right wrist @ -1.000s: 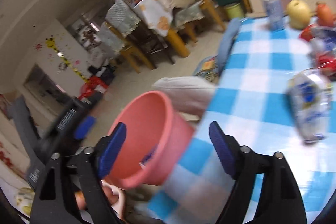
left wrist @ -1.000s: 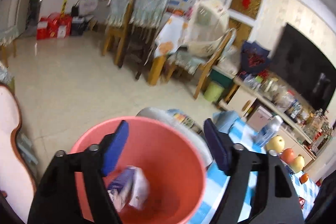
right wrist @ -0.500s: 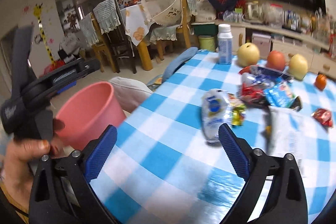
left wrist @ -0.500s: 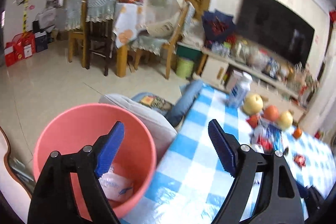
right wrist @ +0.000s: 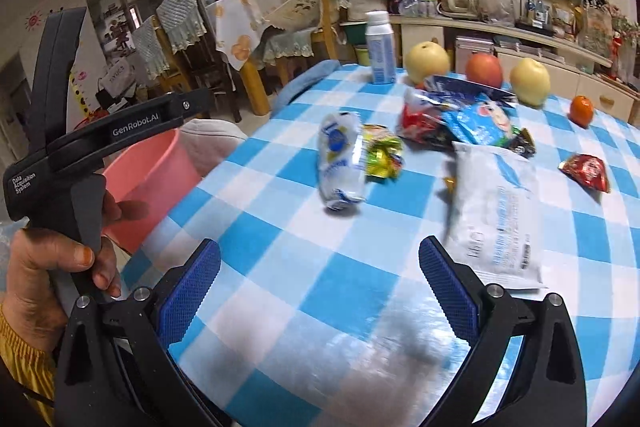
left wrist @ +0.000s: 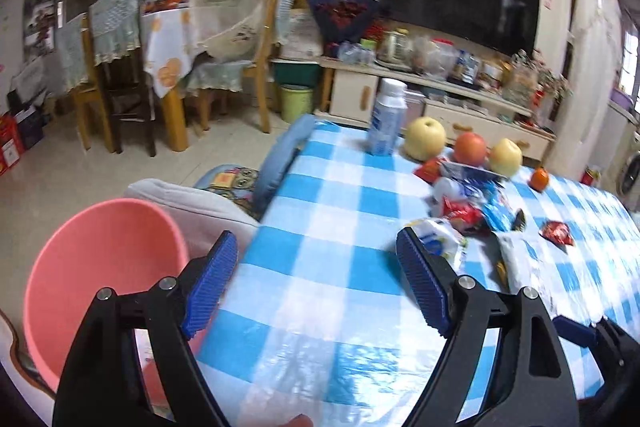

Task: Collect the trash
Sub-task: 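Return the left tool to the table above the MAGICDAY bread bag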

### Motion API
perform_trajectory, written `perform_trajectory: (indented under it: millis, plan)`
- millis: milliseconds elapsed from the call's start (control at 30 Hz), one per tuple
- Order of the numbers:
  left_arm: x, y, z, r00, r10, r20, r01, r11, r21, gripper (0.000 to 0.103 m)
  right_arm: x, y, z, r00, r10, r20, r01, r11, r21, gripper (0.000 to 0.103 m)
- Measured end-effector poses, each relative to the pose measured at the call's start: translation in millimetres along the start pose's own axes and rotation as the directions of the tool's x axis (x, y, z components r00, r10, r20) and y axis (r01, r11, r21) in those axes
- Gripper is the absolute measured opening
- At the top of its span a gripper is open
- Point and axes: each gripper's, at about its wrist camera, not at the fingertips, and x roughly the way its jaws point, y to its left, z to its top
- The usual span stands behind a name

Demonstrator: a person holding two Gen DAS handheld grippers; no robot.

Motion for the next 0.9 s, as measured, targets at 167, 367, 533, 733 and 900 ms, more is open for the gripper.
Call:
perform_trajectory:
  millis: [167,367,533,733,900]
  plan:
    - [2.8,-16.3,-3.3,1.000,-0.020,-0.012,0.020,1.000,0.020,0.082,-6.9,-19.6,-5.1,0.999,-0.029,-0.016,0.030,0.999,0.012,0.098]
    - [13.1,-26.7,-7.0,0.997,-0.045,-0.067,0.045,0.999,0.003,0.082,-15.9,-37.5,-6.1,0.996,-0.081,-0.026,0.081,0.997,0.013,0.098]
    - [18.4,-38.1,-9.2,0.991,-0.102,-0.083,0.102,0.995,-0.006,0.082,-23.4,-57.4,-6.4,0.995,-0.092,-0.032,0.094,0.994,0.058,0.098]
    - [33.4,-59.8,-14.2,0.981,-0.153,-0.121,0.153,0.988,-0.006,0.082,-34.8,-85.5,-4.8,0.991,-0.128,-0.025,0.130,0.985,0.110,0.098]
    - [45.9,-77.6,-16.7,0.972,-0.183,-0.146,0.187,0.982,0.014,0.082,-47.6,-115.9,-2.1,0.984,-0.176,0.002,0.174,0.974,0.148,0.098]
